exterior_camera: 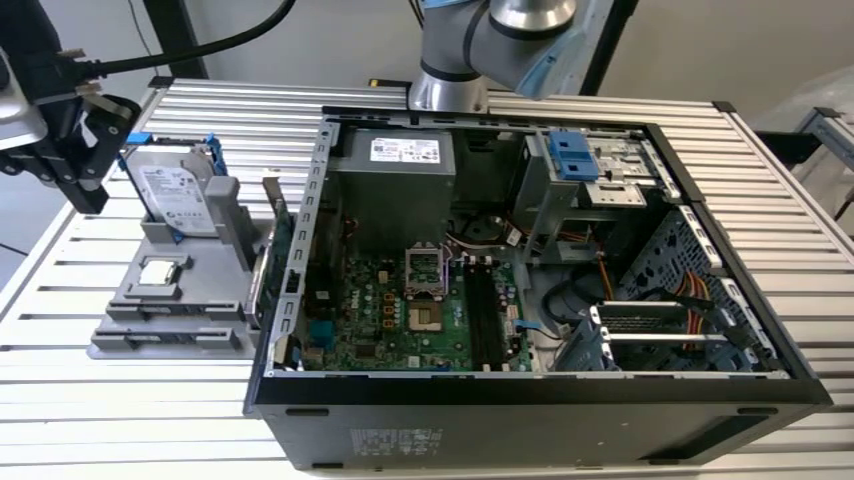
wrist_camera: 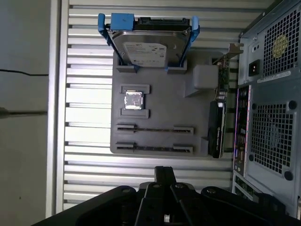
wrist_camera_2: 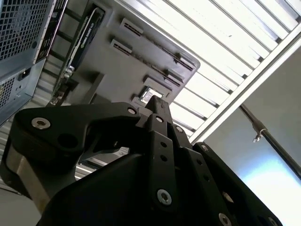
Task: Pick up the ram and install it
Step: 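Pick up the ram and move it above insertion slot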
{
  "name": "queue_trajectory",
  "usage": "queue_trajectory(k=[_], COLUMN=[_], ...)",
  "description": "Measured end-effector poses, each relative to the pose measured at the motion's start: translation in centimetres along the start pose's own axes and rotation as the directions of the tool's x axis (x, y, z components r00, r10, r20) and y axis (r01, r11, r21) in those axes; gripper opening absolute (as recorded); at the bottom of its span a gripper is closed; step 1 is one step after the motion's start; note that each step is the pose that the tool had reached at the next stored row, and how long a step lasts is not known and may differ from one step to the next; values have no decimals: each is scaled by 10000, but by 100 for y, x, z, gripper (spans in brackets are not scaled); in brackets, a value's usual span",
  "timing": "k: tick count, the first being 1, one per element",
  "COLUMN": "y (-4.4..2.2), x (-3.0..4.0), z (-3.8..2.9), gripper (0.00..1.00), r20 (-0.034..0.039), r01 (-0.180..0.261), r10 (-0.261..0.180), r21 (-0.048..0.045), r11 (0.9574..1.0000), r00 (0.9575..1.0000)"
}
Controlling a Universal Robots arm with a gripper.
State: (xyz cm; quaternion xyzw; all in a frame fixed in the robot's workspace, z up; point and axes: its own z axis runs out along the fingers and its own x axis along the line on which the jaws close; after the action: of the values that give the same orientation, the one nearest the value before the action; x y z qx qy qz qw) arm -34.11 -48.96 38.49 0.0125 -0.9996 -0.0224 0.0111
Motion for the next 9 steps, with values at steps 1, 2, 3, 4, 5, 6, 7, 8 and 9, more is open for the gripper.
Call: queue_trajectory(k=[1,2,3,4,5,6,7,8,9], y=[0,0,0,0,0,0,0,0,0], x=[0,0,0,0,0,0,0,0,0], z=[0,0,0,-1,0,0,0,0,0], gripper=[0,0,0,0,0,0,0,0,0], r20=[-1,-2,-5,-6,-7,-8,-10,-11,-12], r01=[29,61,92,121,148,174,205,235,266], r10=[-29,-61,-92,-121,-148,-174,-205,-235,-266], r21=[0,1,3,4,4,5,5,5,6], r11=[10000,10000,10000,9999,9999,9998,9998,9997,9996], r00=[10000,10000,10000,9999,9999,9998,9998,9997,9996])
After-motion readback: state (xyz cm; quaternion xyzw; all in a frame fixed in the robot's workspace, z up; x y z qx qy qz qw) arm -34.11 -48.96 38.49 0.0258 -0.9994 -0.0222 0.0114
